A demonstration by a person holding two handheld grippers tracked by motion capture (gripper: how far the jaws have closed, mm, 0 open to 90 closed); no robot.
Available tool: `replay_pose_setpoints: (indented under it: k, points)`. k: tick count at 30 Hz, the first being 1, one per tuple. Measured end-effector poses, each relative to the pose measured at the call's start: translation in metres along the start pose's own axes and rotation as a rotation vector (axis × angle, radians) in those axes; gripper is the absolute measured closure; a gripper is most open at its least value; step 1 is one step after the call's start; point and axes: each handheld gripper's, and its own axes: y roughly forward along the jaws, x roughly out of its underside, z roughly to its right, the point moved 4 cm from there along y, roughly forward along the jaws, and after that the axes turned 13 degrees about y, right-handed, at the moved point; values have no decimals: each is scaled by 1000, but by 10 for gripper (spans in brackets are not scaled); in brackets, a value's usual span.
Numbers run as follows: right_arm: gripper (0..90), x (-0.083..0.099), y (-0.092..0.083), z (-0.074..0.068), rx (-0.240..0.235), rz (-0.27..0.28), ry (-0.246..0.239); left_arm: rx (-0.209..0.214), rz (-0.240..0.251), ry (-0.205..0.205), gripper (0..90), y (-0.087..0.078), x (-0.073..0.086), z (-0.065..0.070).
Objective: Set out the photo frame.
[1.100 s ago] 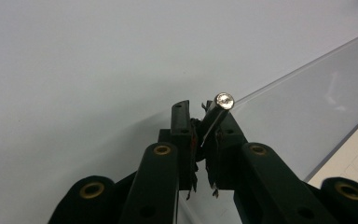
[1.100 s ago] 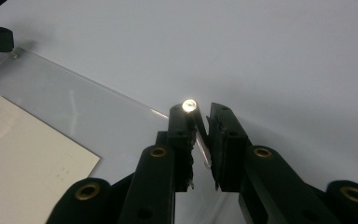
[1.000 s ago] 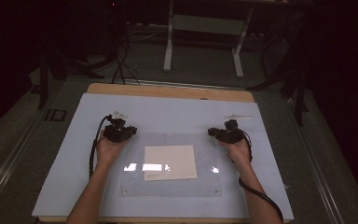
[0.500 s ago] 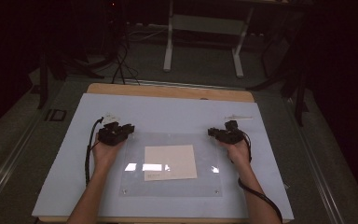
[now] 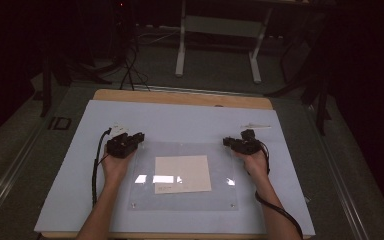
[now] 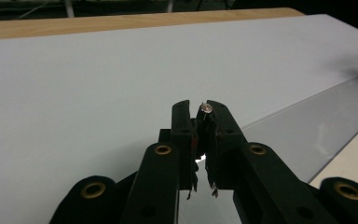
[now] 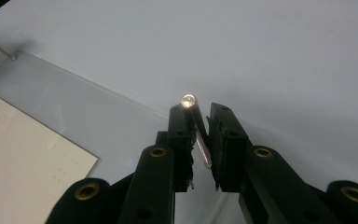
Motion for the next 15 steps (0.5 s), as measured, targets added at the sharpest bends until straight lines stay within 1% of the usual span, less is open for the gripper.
replay_pose_setpoints:
  k: [2, 3, 5, 9, 12, 15]
  points:
    - [755, 0, -1, -1, 11, 13, -11, 2, 4, -6, 829, 0, 0, 0]
    - [718, 0, -4, -2, 28, 45, -17, 5, 7, -10, 828, 0, 1, 0]
    - [712, -1, -9, -2, 26, 81, -22, 6, 10, -11, 827, 0, 1, -1]
    - [776, 0, -12, -8, 73, 99, -106, 7, 11, -15, 827, 0, 1, -1]
    - [820, 0, -12, -11, 74, 113, -116, 10, 17, -26, 825, 0, 2, -1]
    - [834, 1, -11, -10, 66, 116, -116, 14, 19, -32, 825, 1, 2, -2]
